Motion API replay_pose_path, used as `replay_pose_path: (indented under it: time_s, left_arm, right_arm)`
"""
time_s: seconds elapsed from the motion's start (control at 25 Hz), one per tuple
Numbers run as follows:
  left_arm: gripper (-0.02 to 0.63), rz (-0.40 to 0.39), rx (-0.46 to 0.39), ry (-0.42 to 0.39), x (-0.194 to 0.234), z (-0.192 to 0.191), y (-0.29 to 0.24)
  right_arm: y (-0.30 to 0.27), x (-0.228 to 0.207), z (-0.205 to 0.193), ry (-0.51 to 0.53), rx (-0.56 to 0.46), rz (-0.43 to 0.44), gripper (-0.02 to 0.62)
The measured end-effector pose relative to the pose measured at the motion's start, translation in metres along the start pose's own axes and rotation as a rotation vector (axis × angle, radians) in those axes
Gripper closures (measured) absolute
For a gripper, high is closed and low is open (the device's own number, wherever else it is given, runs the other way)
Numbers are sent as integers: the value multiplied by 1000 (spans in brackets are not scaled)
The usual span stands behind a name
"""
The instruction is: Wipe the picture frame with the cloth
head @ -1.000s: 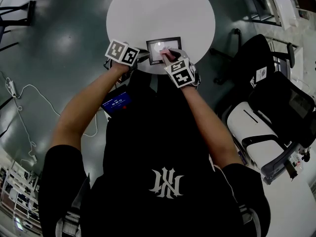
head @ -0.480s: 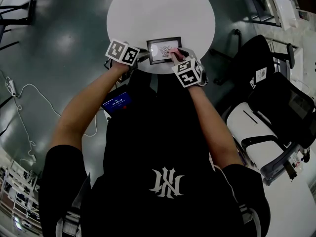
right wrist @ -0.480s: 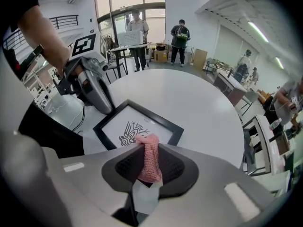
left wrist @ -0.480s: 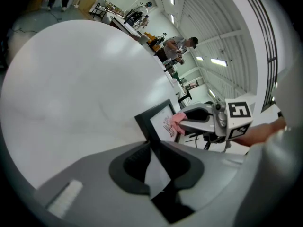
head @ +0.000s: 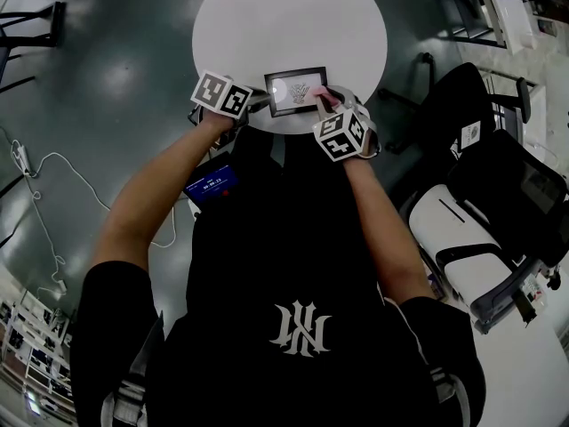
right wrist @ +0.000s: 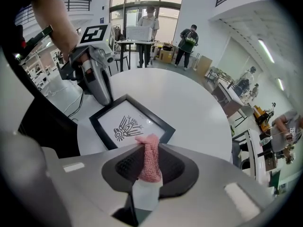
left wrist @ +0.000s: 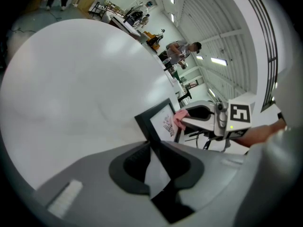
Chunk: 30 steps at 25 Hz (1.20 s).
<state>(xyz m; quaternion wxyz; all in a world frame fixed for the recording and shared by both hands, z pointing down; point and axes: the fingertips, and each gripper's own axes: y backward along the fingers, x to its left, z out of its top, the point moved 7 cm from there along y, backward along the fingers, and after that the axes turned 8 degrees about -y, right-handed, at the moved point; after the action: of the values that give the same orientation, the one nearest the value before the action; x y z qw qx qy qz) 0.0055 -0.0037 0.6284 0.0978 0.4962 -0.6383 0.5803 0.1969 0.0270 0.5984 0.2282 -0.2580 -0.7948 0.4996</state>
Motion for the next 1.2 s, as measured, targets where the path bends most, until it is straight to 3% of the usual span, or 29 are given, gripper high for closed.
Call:
replay_pose_path:
  time_s: [0.36,0.48,0.56,0.68,0.76,0.84,1.0,1.2]
  left_arm:
    - [545,-5,2,-6,0,1,-2]
    - [545,-5,4,-8,0,1,-3]
    - [545,-5,2,-10,-1,1,-3]
    - [546,-5,2,-9,-1,1,-2]
    - [546,-6,3,-6,0,1,-2]
    - [546,-6,3,-5,-1,1,-2]
    - [546,-3,3,-7,0,1,-1]
    - [546,-3,0,-5,0,2,-2]
  right_arm:
    - [1,-28,-15,-91,42,-62,520]
    - [8,-42,-24,-195,38,-67,519]
    - [17,-38,-15,-279,-28,-16,518]
    - [21,-6,7,-387,-121,142,519]
    - [15,22,19,-450,-141,252,520]
    - [8,47,26,-447,-129,316,518]
    - [-2,80,35,-398,-111,374,518]
    - [-11,89,39,-352,-120,352,518]
